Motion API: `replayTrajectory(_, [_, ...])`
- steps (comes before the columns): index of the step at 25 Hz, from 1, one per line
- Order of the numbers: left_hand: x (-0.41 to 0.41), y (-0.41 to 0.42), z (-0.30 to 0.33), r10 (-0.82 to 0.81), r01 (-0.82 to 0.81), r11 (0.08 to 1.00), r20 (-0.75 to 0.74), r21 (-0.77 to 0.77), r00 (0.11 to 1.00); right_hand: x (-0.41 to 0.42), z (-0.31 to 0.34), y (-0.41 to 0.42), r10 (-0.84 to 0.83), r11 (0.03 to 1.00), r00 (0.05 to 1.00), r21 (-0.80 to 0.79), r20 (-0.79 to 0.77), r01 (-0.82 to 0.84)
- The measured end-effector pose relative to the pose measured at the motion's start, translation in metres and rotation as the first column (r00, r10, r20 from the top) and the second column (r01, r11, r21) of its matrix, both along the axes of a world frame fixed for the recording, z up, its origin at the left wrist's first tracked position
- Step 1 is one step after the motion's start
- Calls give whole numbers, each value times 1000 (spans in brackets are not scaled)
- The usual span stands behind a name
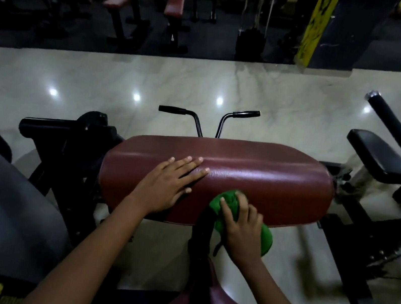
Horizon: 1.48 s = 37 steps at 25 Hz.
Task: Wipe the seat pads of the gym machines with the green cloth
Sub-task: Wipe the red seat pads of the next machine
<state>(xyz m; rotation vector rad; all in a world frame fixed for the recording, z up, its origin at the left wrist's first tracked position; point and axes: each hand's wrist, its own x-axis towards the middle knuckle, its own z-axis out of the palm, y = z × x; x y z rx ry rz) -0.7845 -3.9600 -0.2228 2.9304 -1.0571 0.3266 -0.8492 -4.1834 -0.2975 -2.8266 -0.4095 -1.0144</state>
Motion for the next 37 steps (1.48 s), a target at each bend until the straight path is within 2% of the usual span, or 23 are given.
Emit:
replayTrajectory(2, [5,5,3,-24,24,999,-11,23,1000,22,25,0,17,999,1000,36,-26,-16])
replayTrajectory(5, [12,15,2,-75,77,996,-53,42,996,42,53,12,-138,982,989,125,-59,145])
replayTrajectory(8, [22,31,4,-159,163,985,-76,60,984,19,25,32,-171,971,983,156,-63,179])
replayTrajectory(11, [37,44,8,-271,278,960,-123,45,955,-5,3,54,-147,951,977,251,-154,183])
replayTrajectory(13, [43,51,11,-337,344,939,-155,20,929,6,19,70,-242,879,952,372,-190,297])
replayTrajectory(15, [49,55,14,-388,399,917,-202,13,899,27,45,85,-403,704,887,543,-225,458])
replayTrajectory(17, [51,57,15,-410,420,907,-237,-7,881,33,53,100,-521,531,814,650,-256,544])
replayTrajectory(22, [58,59,17,-451,459,887,-279,-39,848,-5,12,170,-429,500,862,723,-271,476])
replayTrajectory(24, [60,61,18,-470,480,877,-277,-37,838,13,29,151,-438,459,858,754,-268,470])
replayTrajectory(27, [62,71,17,-483,492,870,-288,-45,827,39,63,115,-535,404,789,729,-302,553])
replayTrajectory(29, [65,79,16,-483,491,870,-284,-50,828,36,61,118,-551,403,774,713,-312,574])
replayTrajectory(33, [70,89,17,-496,498,865,-261,-63,828,11,26,165,-439,541,866,700,-238,467])
replayTrajectory(37, [77,92,15,-517,518,852,-265,-73,814,34,50,126,-436,603,870,642,-232,473])
